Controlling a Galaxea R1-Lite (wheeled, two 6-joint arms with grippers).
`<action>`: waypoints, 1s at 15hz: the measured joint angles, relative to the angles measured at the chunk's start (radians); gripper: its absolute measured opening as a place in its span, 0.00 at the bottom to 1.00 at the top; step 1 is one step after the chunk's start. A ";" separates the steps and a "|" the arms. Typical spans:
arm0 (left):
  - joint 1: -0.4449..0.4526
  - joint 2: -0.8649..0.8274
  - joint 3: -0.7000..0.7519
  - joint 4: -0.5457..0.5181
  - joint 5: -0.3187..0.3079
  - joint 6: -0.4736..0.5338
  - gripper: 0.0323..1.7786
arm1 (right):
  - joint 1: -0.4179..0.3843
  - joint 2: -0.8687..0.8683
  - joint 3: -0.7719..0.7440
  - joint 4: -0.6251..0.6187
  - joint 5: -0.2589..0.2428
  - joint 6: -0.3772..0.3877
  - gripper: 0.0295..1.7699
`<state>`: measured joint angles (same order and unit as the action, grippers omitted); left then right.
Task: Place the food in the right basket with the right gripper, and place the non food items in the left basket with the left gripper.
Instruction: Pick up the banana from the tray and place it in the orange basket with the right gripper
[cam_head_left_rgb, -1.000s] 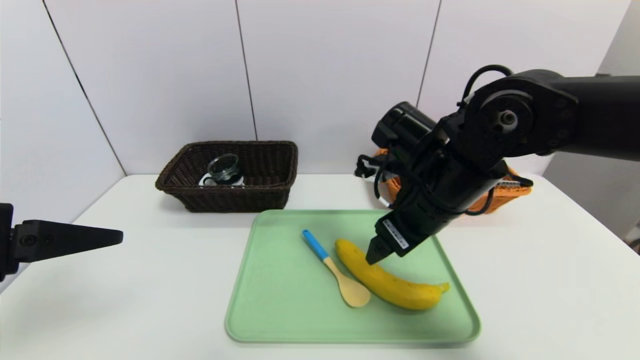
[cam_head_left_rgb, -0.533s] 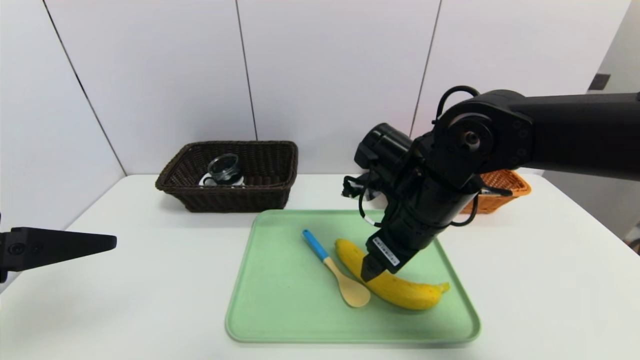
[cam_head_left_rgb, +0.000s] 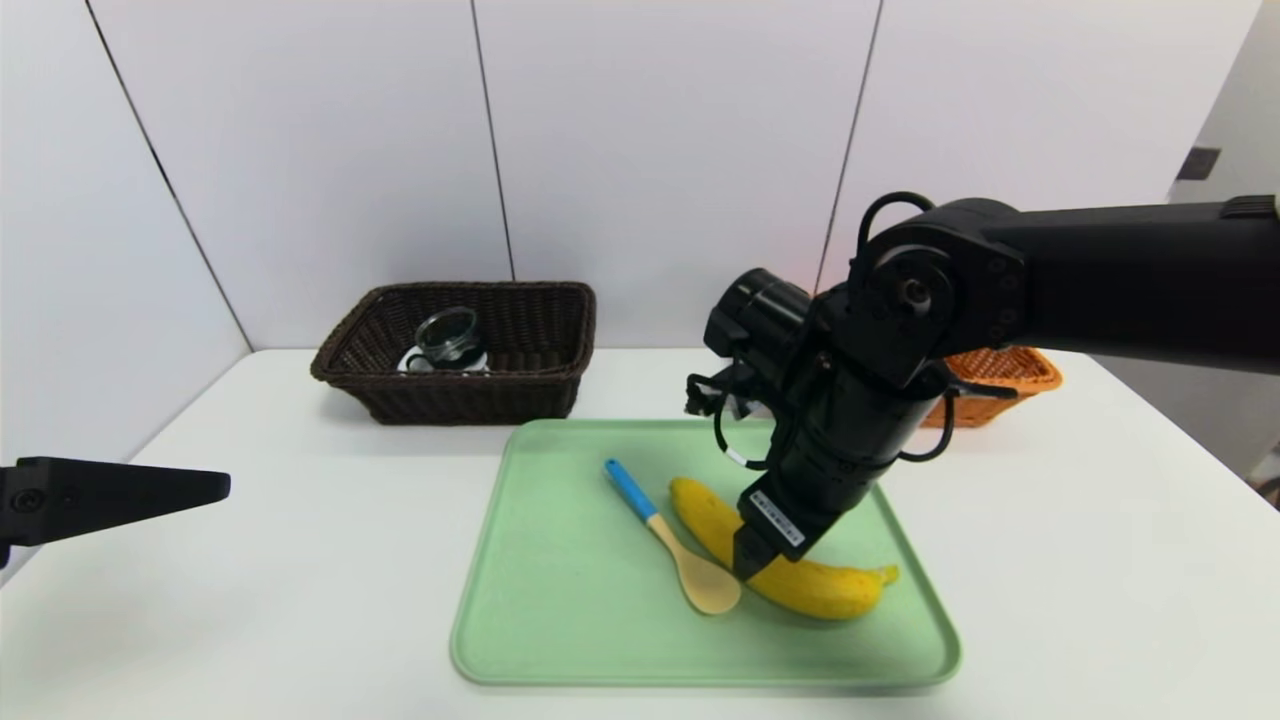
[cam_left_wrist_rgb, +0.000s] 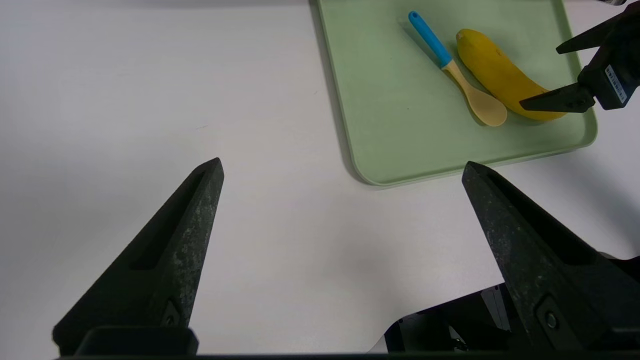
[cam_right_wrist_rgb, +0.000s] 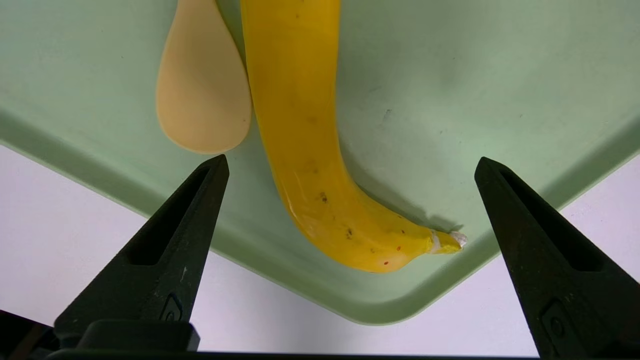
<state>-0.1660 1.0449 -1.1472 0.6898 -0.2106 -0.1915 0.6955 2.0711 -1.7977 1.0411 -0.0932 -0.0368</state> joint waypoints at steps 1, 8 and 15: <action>0.000 -0.001 0.000 0.000 0.000 0.000 0.95 | 0.001 0.001 0.005 0.003 -0.001 -0.007 0.96; 0.000 -0.005 0.000 0.000 0.000 0.000 0.95 | 0.004 0.003 0.018 0.060 -0.005 -0.054 0.96; 0.000 -0.004 -0.001 -0.006 0.000 0.000 0.95 | 0.021 0.023 0.026 0.057 -0.033 -0.070 0.96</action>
<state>-0.1657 1.0409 -1.1483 0.6840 -0.2106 -0.1919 0.7166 2.0936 -1.7717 1.0983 -0.1264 -0.1066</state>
